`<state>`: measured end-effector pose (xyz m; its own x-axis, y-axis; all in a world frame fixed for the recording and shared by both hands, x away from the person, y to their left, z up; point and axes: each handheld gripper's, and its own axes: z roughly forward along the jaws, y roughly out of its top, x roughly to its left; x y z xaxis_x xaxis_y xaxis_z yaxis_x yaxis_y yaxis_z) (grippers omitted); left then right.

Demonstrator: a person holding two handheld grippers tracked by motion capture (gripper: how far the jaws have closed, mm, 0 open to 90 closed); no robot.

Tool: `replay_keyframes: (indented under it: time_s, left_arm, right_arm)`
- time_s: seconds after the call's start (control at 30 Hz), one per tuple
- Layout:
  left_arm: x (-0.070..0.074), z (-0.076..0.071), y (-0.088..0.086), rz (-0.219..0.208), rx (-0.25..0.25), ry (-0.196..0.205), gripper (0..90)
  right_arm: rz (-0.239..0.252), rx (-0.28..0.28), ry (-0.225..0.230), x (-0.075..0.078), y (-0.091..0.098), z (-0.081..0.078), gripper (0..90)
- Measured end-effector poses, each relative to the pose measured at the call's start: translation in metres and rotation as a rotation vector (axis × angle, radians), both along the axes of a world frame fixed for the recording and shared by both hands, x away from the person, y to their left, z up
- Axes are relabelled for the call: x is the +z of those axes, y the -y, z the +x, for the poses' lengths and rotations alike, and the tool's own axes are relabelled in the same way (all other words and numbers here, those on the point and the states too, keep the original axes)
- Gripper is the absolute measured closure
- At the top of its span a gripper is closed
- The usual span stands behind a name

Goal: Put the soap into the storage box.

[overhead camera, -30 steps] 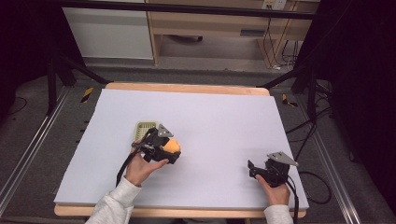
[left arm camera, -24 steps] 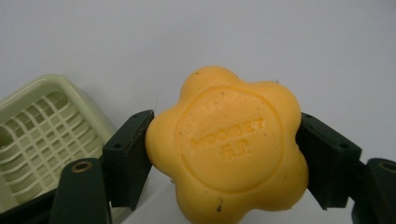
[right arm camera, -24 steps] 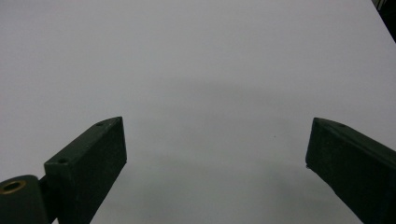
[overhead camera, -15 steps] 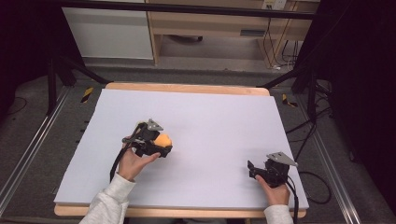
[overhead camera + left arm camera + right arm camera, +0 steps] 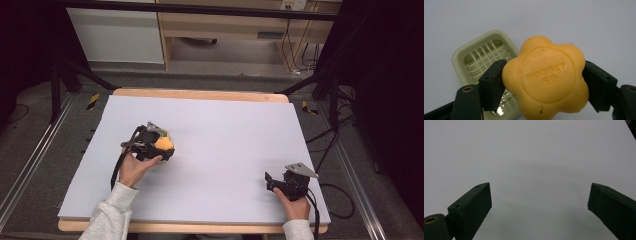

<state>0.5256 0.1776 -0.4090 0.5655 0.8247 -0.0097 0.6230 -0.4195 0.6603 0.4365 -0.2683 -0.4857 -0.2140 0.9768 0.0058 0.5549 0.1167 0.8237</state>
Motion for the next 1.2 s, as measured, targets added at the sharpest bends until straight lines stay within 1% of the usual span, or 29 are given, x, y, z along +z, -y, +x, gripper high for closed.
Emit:
replay_keyframes:
  time_s: [0.23,0.27,0.4,0.63,0.8,1.1,1.2]
  left_arm:
    - [-0.002,0.007,-0.009,0.001,0.03,0.0,26.3]
    - [-0.003,0.009,-0.01,0.007,0.037,0.001,26.3]
    - [-0.004,0.013,-0.014,0.002,0.054,-0.002,26.3]
    - [-0.007,0.017,-0.019,0.004,0.068,-0.002,26.3]
    - [-0.011,0.022,-0.022,0.006,0.082,-0.012,26.3]
    - [-0.017,0.027,-0.024,0.012,0.098,-0.02,26.3]
    - [-0.02,0.029,-0.024,0.011,0.102,-0.029,26.3]
  right_arm:
    - [0.001,-0.001,-0.001,0.0,0.0,0.0,5.6]
    - [0.0,-0.001,-0.003,0.0,0.0,0.0,5.6]
    - [-0.001,-0.002,-0.001,0.0,0.0,0.0,5.6]
    - [0.0,-0.001,-0.003,0.0,0.0,0.0,5.6]
    - [0.001,0.0,-0.004,0.0,0.0,0.0,5.6]
    - [-0.001,-0.001,-0.003,0.0,0.0,0.0,5.6]
    - [0.001,0.0,-0.006,0.0,0.0,0.001,5.6]
